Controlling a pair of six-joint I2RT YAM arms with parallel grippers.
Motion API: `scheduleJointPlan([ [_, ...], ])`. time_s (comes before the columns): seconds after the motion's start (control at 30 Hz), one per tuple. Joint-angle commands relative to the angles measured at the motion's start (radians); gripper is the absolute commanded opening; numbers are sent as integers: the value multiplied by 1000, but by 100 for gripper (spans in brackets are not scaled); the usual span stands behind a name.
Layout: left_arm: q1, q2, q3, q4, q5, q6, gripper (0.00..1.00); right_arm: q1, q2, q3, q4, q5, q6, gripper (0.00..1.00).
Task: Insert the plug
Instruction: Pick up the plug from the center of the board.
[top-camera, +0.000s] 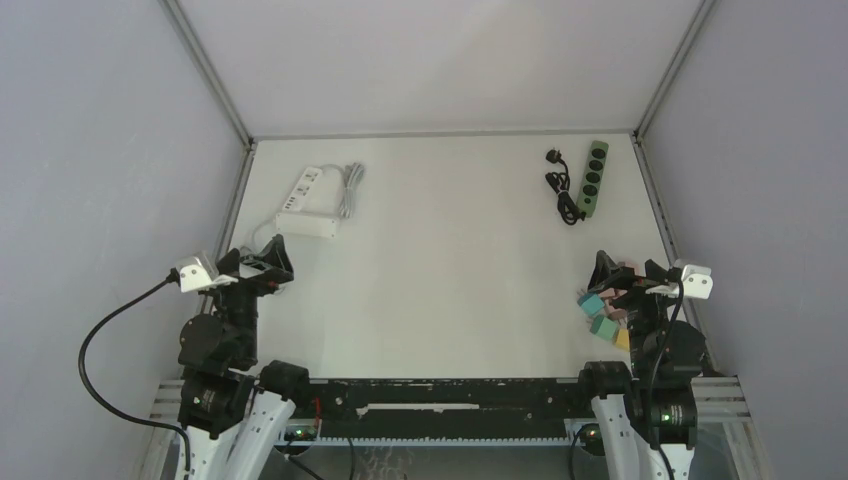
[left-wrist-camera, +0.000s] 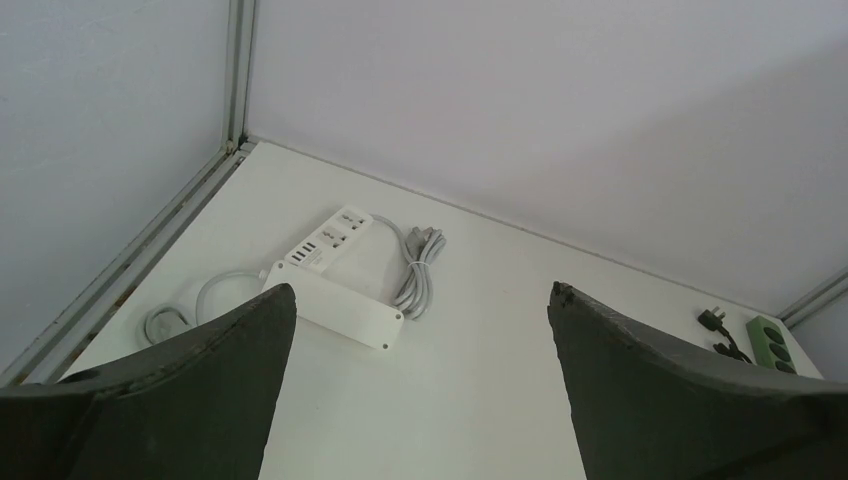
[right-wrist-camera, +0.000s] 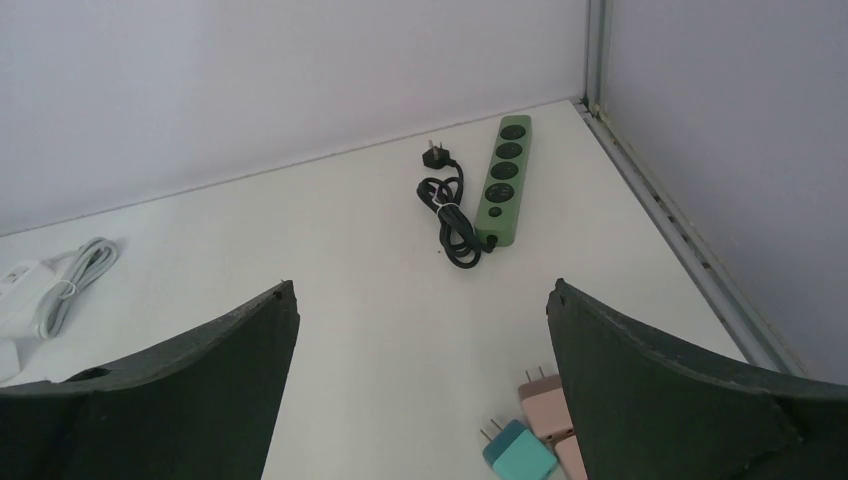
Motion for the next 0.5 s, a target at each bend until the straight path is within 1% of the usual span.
scheduleJointPlan([
  [0.0, -4, 1, -3, 34, -2, -14, 100, -5, -5, -1, 43, 6, 6, 100],
  [0.23, -5, -1, -5, 35, 3, -12, 100, -7, -11, 0, 47, 1, 7, 100],
  [0.47, -33, 9, -12, 46, 7, 4, 100, -8, -3, 19, 30, 8, 9, 100],
])
